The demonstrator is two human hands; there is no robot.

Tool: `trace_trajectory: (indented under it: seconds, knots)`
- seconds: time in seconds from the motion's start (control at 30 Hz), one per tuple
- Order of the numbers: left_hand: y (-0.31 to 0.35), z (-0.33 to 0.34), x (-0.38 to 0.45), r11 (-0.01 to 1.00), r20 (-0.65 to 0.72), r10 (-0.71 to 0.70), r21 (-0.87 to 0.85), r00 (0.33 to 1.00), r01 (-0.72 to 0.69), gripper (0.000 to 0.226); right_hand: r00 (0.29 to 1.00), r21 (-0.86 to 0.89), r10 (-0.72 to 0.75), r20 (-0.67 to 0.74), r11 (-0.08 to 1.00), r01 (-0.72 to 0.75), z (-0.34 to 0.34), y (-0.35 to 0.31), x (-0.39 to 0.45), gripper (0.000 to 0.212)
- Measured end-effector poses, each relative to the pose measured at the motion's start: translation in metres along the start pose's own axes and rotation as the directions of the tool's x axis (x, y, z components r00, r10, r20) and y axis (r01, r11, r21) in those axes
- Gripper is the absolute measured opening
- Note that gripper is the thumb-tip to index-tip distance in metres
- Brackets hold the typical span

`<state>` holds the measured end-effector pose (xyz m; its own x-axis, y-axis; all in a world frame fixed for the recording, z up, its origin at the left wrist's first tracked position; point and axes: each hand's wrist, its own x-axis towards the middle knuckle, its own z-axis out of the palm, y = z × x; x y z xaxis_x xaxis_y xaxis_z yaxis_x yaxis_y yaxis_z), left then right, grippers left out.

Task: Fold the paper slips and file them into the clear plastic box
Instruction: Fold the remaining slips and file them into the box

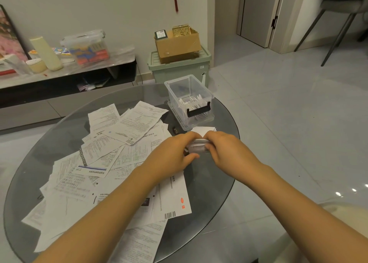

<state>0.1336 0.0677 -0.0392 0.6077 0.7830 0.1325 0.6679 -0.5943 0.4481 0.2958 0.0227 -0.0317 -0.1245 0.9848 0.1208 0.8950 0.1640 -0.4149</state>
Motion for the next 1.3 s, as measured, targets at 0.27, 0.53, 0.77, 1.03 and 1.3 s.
trace_trajectory:
  seconds: [0.27,0.53,0.77,1.03,1.3]
  knots:
    - [-0.004,0.017,0.001,0.983,-0.029,0.067,0.174,0.997,-0.061,0.022,0.999,-0.021,0.021,0.028,1.0,-0.021,0.011,0.003,0.0,0.018]
    - [0.008,0.012,0.02,0.961,-0.31,-0.183,-0.258,0.933,0.103,0.021,0.926,0.473,0.276,-0.258,0.872,-0.129,0.003,0.01,0.014,0.013]
    - [-0.002,0.021,0.032,0.951,-0.237,-0.264,-0.228,0.935,0.21,0.032,0.899,0.553,0.375,-0.225,0.809,-0.199,0.025,0.019,0.037,0.029]
    - [-0.018,0.022,0.037,0.983,-0.213,-0.175,-0.085,0.961,0.16,0.025,0.979,-0.052,0.137,-0.149,0.988,-0.146,0.034,0.027,0.042,0.039]
    - [-0.015,0.023,0.031,0.996,-0.192,-0.087,-0.029,0.978,0.083,0.027,0.999,-0.109,-0.012,0.046,0.994,0.017,0.017,0.036,0.037,0.056]
